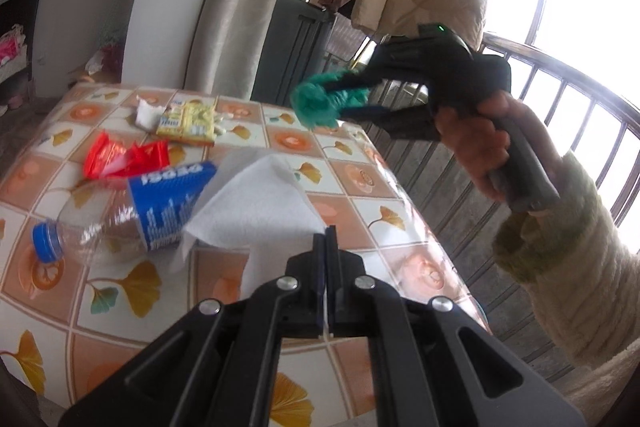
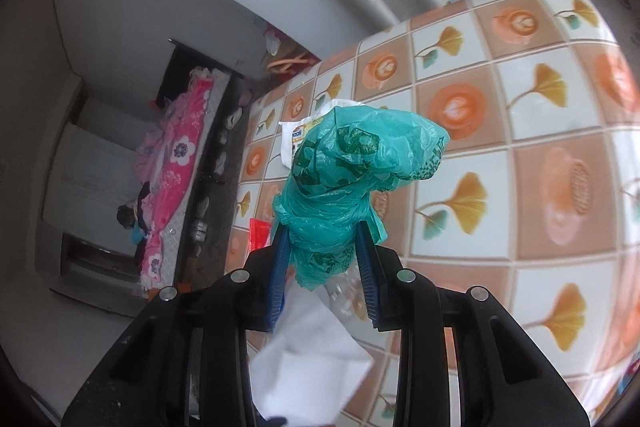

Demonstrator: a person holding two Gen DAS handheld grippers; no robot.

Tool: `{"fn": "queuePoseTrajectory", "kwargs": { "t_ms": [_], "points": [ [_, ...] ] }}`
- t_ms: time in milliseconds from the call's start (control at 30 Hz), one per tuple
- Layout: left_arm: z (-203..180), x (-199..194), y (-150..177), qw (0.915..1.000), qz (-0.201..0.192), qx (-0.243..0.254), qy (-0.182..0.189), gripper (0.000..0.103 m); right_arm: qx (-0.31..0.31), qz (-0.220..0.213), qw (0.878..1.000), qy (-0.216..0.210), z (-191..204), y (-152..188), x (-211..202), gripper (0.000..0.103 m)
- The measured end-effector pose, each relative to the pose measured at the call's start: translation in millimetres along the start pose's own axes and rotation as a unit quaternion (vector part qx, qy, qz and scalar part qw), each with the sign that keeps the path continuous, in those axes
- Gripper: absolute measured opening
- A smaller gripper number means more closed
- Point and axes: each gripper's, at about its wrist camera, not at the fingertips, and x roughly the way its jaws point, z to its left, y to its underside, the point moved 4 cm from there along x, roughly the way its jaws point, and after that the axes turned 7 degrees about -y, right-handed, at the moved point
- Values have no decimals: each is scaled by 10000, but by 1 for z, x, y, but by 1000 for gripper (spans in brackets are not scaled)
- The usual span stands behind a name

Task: Collect trash
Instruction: 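Carry the tissue and green bag over the blue wastebasket and open both tools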

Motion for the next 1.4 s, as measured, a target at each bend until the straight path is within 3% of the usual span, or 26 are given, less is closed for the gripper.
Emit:
{"fn": "queuePoseTrajectory", "kwargs": {
  "t_ms": [433,633,800,1133,1233,1400],
  "points": [
    [-54,-7,-45,9967,-434,664,139,0,379,-605,9973,-193,-51,50,-98,31],
    [-97,-3,-58,9933,-409,942,539,0,633,-1031,9924,-225,-80,72,-151,31],
    [-144,8,-65,9873,-95,1178,1063,0,937,-1488,9842,-191,-113,94,-205,31],
    [-252,49,-61,9624,732,1516,2131,0,1675,-2422,9554,206,-186,140,-298,31],
    [-289,73,-45,9501,1184,1562,2426,0,1935,-2672,9432,393,-210,157,-317,31],
    [-355,116,-2,9227,2008,1752,2785,0,2558,-2996,9172,595,-260,189,-342,31]
  ]
}}
